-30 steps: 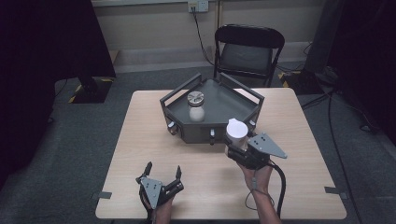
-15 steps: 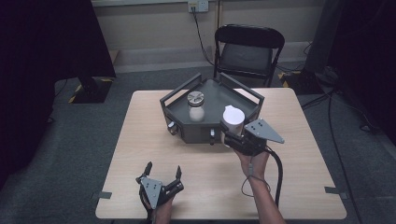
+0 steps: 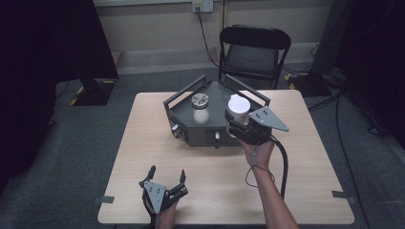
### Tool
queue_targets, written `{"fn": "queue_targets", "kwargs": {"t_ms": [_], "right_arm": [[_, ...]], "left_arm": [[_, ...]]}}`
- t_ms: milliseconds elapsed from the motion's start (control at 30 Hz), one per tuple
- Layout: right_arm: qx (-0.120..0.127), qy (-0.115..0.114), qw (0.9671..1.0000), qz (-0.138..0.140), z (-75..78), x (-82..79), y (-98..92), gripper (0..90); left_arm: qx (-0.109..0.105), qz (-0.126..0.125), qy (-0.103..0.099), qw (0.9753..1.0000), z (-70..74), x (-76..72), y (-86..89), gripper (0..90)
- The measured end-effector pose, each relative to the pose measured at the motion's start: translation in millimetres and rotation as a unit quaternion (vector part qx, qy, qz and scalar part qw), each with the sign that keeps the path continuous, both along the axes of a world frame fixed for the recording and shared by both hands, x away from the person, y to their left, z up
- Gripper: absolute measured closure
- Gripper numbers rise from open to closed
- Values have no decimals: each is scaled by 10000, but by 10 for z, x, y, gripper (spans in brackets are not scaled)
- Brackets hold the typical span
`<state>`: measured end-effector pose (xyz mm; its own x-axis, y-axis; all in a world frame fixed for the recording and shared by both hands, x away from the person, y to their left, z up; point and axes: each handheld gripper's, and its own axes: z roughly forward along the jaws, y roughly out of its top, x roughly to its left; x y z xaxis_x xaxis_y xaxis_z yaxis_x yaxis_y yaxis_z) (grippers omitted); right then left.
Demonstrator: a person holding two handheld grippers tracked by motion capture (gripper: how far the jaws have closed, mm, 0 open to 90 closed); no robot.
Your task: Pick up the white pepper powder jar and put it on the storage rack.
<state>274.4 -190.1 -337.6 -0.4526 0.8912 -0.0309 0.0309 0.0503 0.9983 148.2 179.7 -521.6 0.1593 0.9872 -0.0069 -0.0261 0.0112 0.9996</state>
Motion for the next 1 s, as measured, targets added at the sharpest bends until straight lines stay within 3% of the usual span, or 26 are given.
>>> {"fn": "queue_targets", "kwargs": {"t_ms": [533, 833, 900, 1000], "right_arm": [[-114, -50, 9994, -310, -2, 265, 286, 304], [-186, 54, 9988, -439, -3, 481, 398, 304], [-311, 91, 9983, -492, 18, 543, 434, 304], [-266, 152, 9983, -504, 14, 610, 444, 304]], "left_arm": [[-1, -26, -3, 10000, -1, 1, 8, 0], [-2, -43, -5, 10000, -2, 1, 13, 0], [-1, -43, -5, 10000, -2, 1, 14, 0], [-2, -43, -1, 10000, -1, 1, 14, 0]]}}
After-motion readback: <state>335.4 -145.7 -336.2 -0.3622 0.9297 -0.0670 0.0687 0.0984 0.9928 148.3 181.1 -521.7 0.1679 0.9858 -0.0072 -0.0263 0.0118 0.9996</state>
